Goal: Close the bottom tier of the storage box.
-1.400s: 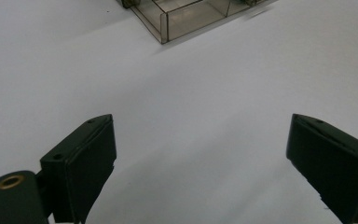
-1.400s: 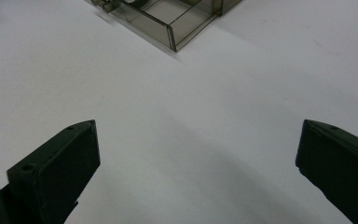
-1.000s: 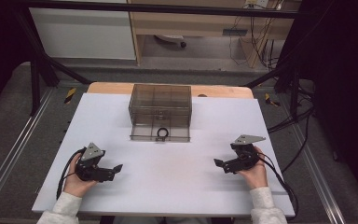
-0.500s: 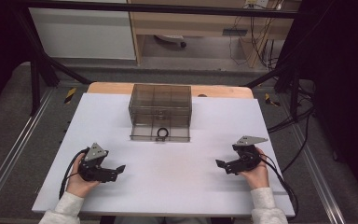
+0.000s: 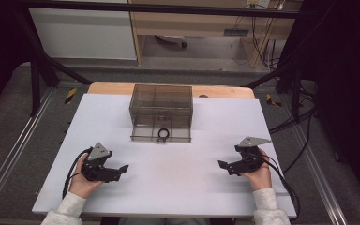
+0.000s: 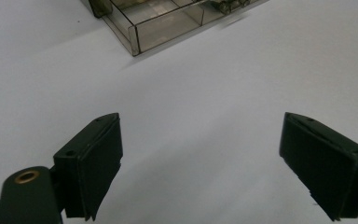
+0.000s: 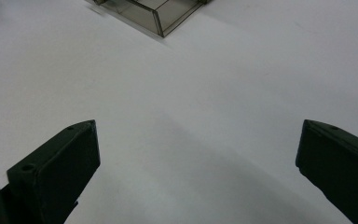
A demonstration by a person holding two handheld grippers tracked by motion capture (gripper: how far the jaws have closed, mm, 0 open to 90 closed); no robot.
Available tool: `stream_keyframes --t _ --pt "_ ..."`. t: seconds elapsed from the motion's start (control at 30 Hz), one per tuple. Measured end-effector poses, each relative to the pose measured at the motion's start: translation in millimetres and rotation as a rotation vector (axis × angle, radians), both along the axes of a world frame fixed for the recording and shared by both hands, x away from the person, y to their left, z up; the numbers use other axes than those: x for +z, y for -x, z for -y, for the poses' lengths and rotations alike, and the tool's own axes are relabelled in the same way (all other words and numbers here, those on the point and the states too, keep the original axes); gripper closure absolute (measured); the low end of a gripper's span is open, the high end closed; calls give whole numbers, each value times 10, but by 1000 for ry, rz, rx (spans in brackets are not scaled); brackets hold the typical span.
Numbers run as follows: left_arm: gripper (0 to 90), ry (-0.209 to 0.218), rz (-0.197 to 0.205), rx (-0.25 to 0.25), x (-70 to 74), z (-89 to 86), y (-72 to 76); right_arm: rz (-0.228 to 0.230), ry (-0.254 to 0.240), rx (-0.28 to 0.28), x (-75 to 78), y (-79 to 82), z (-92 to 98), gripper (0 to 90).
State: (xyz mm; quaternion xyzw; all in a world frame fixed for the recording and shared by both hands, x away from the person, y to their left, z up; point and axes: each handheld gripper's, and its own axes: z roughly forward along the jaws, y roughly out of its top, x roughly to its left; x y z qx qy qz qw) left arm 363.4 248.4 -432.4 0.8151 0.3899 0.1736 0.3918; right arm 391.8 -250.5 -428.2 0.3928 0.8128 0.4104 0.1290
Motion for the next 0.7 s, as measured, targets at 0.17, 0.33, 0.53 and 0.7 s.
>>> stream_keyframes --t 0.17,0.33,0.53,0.7 --pt "159 5 -4 -2 2 38 -13 -1 -1 -1 -3 0 5 3" --pt "185 5 -11 -11 10 79 -14 5 -8 -2 7 10 14 3" --pt "223 14 -7 -7 47 97 -15 12 -13 -3 14 22 30 4" --pt "249 16 -9 -8 67 121 -27 5 -13 -8 11 31 39 4"
